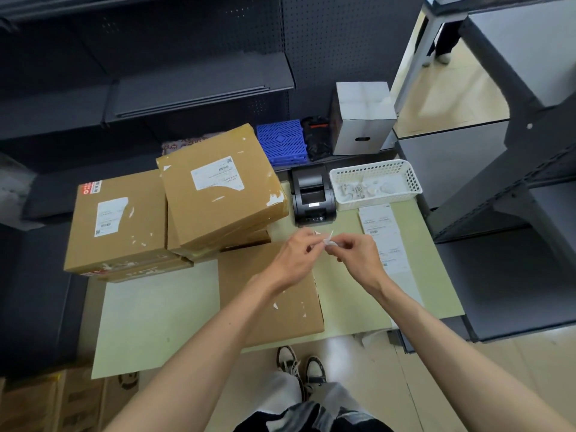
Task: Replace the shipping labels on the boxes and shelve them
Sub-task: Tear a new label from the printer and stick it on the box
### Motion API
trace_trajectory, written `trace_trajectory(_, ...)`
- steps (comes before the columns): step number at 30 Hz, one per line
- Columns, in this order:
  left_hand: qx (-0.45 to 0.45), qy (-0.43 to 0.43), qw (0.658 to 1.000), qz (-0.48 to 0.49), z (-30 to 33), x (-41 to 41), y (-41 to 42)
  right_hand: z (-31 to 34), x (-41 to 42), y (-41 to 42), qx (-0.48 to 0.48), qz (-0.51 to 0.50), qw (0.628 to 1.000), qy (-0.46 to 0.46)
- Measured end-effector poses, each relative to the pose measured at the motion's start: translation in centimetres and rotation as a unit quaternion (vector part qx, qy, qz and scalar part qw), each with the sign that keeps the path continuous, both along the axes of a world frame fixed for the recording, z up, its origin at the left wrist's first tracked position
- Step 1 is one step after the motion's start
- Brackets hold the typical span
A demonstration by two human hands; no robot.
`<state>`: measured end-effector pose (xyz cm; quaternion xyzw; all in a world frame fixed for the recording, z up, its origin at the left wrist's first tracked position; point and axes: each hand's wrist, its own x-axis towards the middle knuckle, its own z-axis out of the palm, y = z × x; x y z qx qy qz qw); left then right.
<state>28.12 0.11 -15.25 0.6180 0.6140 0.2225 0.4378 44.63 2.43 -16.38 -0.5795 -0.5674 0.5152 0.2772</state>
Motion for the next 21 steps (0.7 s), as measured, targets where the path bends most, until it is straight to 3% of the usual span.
trace_trajectory(2,-0.005,-0.002,1.000,0.000,0.0,-0.5,0.0,0.2,0.1,0.1,0.000,-0.019,1.000,-0.015)
trace_trajectory(5,0.006,-0.028,0.997,0.078,-0.2,-1.7,0.4,-0.1,0.6,0.1,0.009,-0.045,0.997,-0.055)
trace_trajectory(7,0.023,-0.001,0.995,0.101,-0.1,-2.6,1.0,-0.4,1.2,0.0,0.015,-0.056,0.995,-0.077)
trace_trajectory(13,0.034,-0.001,0.999,-0.016,-0.1,-2.1,1.5,0.0,-0.1,-0.4,0.071,-0.002,0.993,-0.091)
trace_trajectory(21,0.051,-0.059,0.997,0.006,-1.0,-1.4,1.1,1.8,-1.9,-0.3,0.025,-0.036,0.998,-0.051)
